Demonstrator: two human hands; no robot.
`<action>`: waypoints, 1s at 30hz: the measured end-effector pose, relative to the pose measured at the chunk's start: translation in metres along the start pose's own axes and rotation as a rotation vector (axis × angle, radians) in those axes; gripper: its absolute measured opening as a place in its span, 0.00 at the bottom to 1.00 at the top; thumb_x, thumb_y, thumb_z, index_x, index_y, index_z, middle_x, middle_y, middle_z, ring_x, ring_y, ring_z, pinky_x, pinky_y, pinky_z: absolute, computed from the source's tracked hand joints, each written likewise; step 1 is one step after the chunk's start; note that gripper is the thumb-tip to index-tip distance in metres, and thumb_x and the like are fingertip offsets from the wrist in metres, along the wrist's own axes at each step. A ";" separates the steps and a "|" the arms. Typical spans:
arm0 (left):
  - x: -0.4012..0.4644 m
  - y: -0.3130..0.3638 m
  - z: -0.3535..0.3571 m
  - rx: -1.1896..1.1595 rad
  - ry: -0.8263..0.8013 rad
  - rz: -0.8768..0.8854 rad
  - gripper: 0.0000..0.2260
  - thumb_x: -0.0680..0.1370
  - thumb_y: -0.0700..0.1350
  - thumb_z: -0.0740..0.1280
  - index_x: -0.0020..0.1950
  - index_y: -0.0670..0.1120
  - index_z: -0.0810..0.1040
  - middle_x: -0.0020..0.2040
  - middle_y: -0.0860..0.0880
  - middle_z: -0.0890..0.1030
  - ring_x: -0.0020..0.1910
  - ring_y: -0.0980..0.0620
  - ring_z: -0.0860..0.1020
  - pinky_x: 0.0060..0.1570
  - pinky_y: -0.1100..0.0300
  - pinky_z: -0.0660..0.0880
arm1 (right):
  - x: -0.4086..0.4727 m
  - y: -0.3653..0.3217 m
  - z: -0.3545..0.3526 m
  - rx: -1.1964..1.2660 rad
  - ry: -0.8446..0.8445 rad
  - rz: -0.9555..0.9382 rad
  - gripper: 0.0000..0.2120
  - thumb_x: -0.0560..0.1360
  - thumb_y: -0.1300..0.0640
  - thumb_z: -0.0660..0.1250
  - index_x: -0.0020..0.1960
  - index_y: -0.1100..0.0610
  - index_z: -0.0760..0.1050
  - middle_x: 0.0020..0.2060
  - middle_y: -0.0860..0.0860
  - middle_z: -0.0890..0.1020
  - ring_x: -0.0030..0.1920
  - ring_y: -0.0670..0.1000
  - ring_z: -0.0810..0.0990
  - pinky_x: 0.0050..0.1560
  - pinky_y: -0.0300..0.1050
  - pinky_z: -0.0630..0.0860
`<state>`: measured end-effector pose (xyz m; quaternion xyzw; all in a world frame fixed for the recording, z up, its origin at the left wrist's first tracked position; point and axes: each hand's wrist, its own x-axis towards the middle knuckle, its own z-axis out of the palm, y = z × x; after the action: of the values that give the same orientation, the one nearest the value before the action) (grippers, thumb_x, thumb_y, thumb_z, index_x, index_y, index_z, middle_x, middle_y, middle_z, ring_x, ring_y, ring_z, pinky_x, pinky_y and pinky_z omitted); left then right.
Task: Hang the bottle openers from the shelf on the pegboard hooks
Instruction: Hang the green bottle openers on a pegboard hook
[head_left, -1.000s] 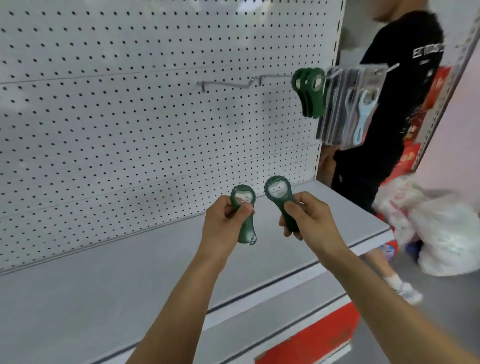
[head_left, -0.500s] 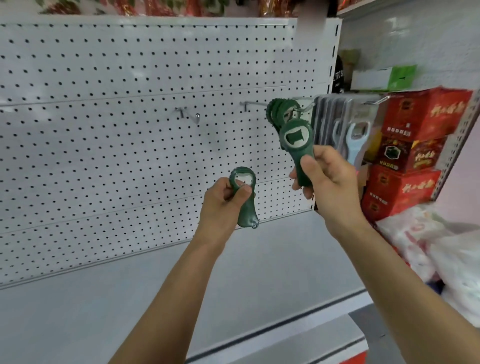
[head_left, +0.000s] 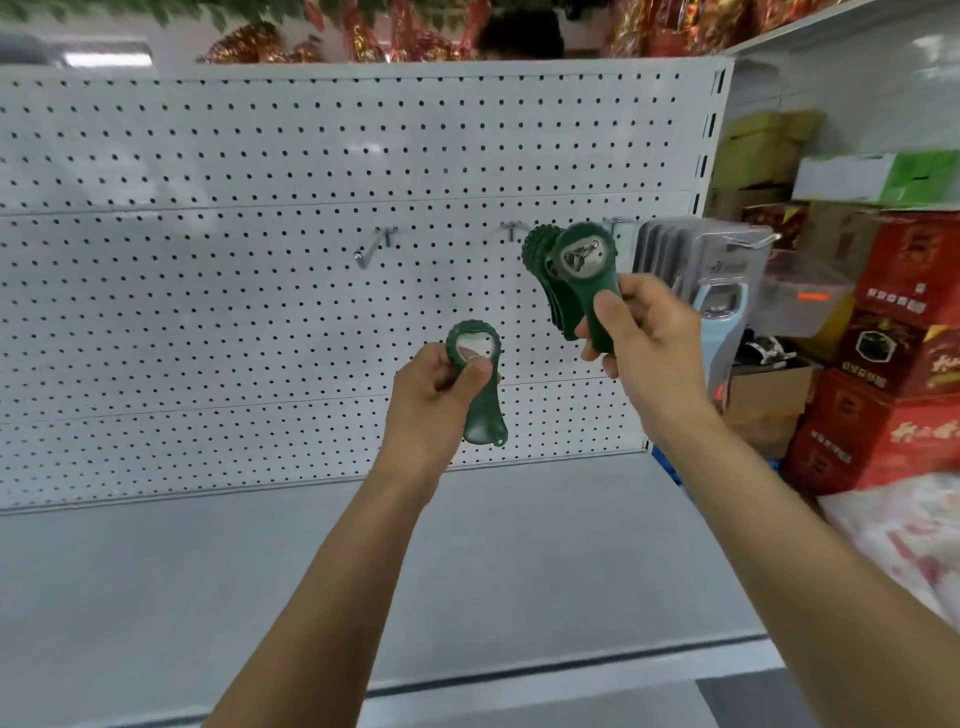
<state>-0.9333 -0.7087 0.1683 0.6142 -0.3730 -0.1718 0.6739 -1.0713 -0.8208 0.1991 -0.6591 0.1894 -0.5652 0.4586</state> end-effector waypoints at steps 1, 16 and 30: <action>-0.001 0.001 0.001 -0.002 0.011 -0.003 0.02 0.78 0.43 0.68 0.47 0.45 0.76 0.47 0.44 0.84 0.50 0.44 0.82 0.55 0.42 0.78 | 0.002 0.003 -0.001 -0.012 -0.016 0.015 0.04 0.80 0.63 0.60 0.51 0.61 0.74 0.34 0.56 0.80 0.27 0.46 0.74 0.26 0.32 0.69; -0.008 0.007 0.004 -0.008 0.066 -0.013 0.04 0.80 0.42 0.65 0.51 0.42 0.77 0.45 0.48 0.85 0.48 0.50 0.84 0.56 0.41 0.78 | 0.033 0.023 0.010 -0.051 -0.082 0.135 0.06 0.80 0.62 0.60 0.51 0.61 0.76 0.33 0.54 0.79 0.28 0.49 0.74 0.25 0.34 0.68; -0.020 0.010 0.016 -0.016 0.082 0.033 0.05 0.78 0.40 0.68 0.51 0.39 0.75 0.45 0.40 0.84 0.47 0.43 0.83 0.49 0.46 0.81 | -0.031 0.018 0.019 -0.027 -0.272 0.414 0.15 0.80 0.49 0.60 0.50 0.60 0.78 0.42 0.55 0.85 0.42 0.53 0.83 0.42 0.48 0.79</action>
<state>-0.9603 -0.7047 0.1713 0.6090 -0.3537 -0.1384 0.6963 -1.0578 -0.7992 0.1676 -0.6824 0.2642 -0.3628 0.5770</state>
